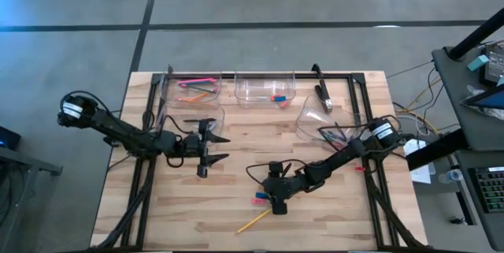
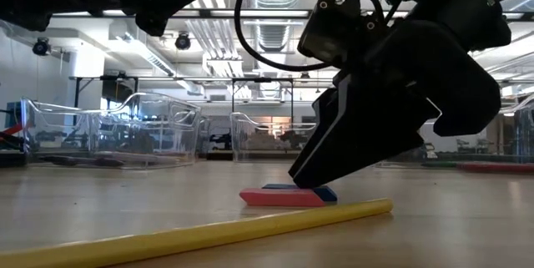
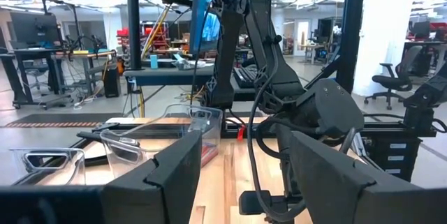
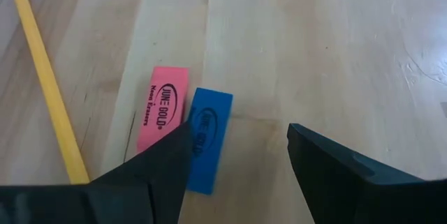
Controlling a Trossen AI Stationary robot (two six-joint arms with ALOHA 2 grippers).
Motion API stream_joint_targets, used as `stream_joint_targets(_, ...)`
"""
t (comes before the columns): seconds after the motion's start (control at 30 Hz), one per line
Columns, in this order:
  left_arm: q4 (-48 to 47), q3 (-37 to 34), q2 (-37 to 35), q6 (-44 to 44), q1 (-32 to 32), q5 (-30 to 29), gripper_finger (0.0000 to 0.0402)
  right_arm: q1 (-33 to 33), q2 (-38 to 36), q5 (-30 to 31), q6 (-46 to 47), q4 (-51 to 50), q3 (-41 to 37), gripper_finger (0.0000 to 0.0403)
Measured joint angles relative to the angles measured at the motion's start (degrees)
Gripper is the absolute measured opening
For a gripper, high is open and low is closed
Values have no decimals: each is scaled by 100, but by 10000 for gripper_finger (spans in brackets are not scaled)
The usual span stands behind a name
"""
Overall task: Sort crayons/erasers/pens/pencils in bins
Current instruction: Put the blue eraser into the top right transparent bin
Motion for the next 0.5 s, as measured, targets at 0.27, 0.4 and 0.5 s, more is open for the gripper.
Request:
stream_joint_targets(0.27, 0, 0, 0, 0, 0, 0, 201, 83, 4, -27, 204, -129, -3, 226)
stream_joint_targets(0.4, 0, 0, 0, 0, 0, 0, 201, 108, 4, -52, 259, -198, -3, 226)
stream_joint_targets(0.5, 0, 0, 0, 0, 0, 0, 201, 140, 7, -108, 344, -215, -6, 226)
